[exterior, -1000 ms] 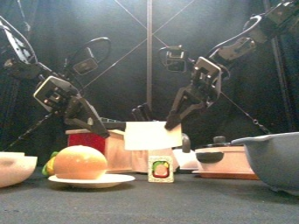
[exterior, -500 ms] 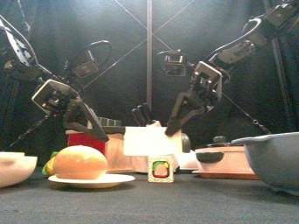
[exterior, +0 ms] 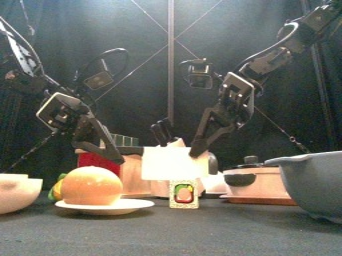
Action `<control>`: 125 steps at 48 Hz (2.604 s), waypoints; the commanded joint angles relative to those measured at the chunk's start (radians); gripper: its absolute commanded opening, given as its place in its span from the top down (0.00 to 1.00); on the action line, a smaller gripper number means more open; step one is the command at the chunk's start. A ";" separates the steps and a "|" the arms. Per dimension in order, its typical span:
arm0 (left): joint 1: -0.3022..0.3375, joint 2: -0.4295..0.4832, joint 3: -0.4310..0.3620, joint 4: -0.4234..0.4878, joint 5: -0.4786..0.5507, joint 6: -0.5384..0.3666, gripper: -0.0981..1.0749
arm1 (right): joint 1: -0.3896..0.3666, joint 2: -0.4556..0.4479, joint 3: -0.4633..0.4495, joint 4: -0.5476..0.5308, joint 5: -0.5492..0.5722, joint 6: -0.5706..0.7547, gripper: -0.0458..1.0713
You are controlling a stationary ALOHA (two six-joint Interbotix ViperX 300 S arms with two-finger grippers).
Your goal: Cut sushi roll
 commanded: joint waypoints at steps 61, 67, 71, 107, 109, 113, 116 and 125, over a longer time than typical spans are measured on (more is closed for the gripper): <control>0.005 0.124 -0.074 -0.003 0.155 0.002 0.56 | 0.003 0.112 -0.023 0.044 0.002 0.002 0.58; 0.008 0.121 -0.074 -0.002 0.153 0.002 0.56 | 0.003 0.107 -0.023 0.044 0.002 0.000 0.58; 0.015 0.115 -0.077 0.000 0.150 0.002 0.56 | 0.003 0.103 -0.025 0.044 0.002 0.000 0.58; 0.048 0.072 -0.081 0.021 0.149 0.003 0.57 | -0.052 0.078 -0.044 0.020 0.006 0.000 0.58; 0.048 0.071 -0.081 0.023 0.147 0.003 0.57 | -0.052 0.074 -0.044 0.020 0.006 0.000 0.58; 0.046 0.061 -0.083 0.028 0.147 0.003 0.57 | -0.052 0.063 -0.044 0.020 0.006 -0.002 0.58; 0.041 0.044 -0.084 0.028 0.146 0.003 0.57 | -0.048 0.052 -0.044 0.015 0.006 -0.002 0.58; 0.029 -0.020 -0.083 0.029 0.141 0.003 0.57 | -0.044 -0.005 -0.041 0.009 0.008 -0.002 0.58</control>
